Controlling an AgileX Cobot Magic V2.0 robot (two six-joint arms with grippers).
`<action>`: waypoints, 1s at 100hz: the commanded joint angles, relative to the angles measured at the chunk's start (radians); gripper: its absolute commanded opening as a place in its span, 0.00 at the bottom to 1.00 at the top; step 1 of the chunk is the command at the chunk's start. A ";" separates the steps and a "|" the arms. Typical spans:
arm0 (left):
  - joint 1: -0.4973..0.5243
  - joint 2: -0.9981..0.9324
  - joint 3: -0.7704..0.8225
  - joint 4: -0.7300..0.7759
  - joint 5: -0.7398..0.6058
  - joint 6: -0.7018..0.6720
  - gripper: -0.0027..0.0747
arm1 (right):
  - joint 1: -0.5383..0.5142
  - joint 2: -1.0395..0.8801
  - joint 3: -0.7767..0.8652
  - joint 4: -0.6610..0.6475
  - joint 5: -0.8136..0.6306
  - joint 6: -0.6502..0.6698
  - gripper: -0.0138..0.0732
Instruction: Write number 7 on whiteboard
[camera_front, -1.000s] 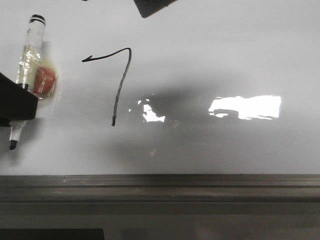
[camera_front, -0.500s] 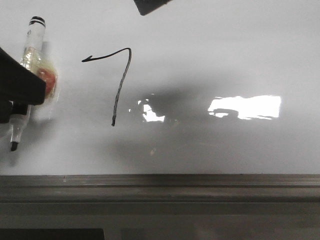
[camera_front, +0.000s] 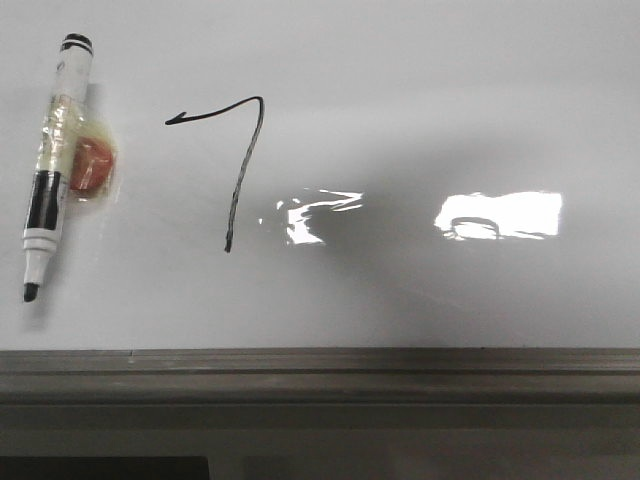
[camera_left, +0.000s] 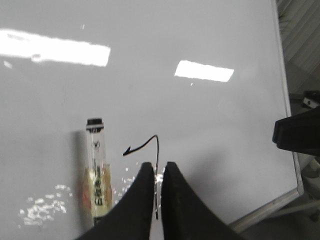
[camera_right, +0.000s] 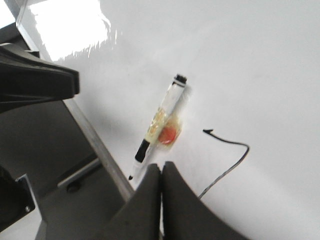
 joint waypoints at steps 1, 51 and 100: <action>0.001 -0.073 -0.028 0.086 -0.070 0.005 0.01 | 0.002 -0.095 0.069 -0.055 -0.200 -0.005 0.10; 0.003 -0.455 0.212 0.270 -0.074 0.005 0.01 | 0.002 -0.636 0.707 -0.264 -0.657 -0.020 0.10; 0.003 -0.456 0.230 0.265 -0.069 0.005 0.01 | 0.002 -0.721 0.760 -0.264 -0.662 -0.020 0.10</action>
